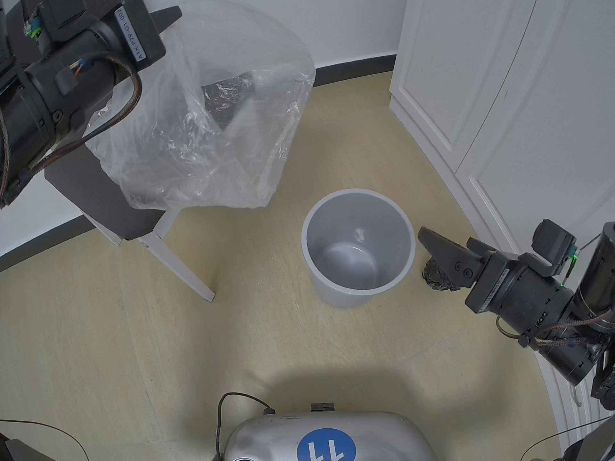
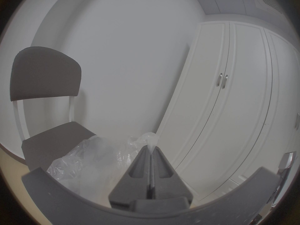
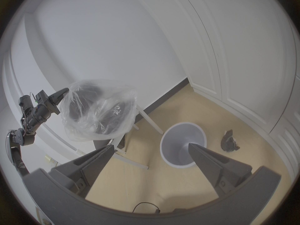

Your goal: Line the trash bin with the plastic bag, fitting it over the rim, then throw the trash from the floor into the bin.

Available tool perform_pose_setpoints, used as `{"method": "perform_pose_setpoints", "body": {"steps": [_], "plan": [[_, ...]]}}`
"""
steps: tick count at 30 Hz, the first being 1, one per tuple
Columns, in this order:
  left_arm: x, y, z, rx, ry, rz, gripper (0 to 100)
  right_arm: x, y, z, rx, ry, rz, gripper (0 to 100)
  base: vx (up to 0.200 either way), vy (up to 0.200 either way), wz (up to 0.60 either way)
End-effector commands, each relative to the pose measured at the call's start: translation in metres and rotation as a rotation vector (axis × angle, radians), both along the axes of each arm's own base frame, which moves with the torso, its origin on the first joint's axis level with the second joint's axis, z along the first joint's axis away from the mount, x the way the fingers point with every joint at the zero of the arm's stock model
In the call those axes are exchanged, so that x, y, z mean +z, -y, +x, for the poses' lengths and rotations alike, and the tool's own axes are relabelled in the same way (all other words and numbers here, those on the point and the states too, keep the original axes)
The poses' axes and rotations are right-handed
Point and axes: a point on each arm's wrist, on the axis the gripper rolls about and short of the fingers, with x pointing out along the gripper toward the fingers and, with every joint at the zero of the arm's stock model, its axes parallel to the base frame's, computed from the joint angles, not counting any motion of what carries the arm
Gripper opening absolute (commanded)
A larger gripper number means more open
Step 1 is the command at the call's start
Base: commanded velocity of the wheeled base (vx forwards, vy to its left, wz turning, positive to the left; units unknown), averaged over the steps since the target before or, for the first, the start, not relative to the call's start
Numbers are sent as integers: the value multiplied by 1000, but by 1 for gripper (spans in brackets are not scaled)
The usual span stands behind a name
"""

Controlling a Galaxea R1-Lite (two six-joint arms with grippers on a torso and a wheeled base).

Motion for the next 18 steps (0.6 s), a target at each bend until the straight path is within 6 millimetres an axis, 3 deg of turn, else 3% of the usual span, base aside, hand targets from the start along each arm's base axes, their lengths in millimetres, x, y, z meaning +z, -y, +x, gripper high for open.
{"method": "perform_pose_setpoints", "body": {"steps": [1,11,18], "plan": [[-3,0,-1,14,-14,3,0,7,7,-6,-7,27,14,100,0,0,0],[7,-16,-19,96,-7,-39,0,9,11,-6,-18,49,-6,100,0,0,0],[-20,-19,-13,120,-69,12,0,-1,5,0,-13,13,-37,100,0,0,0]]}}
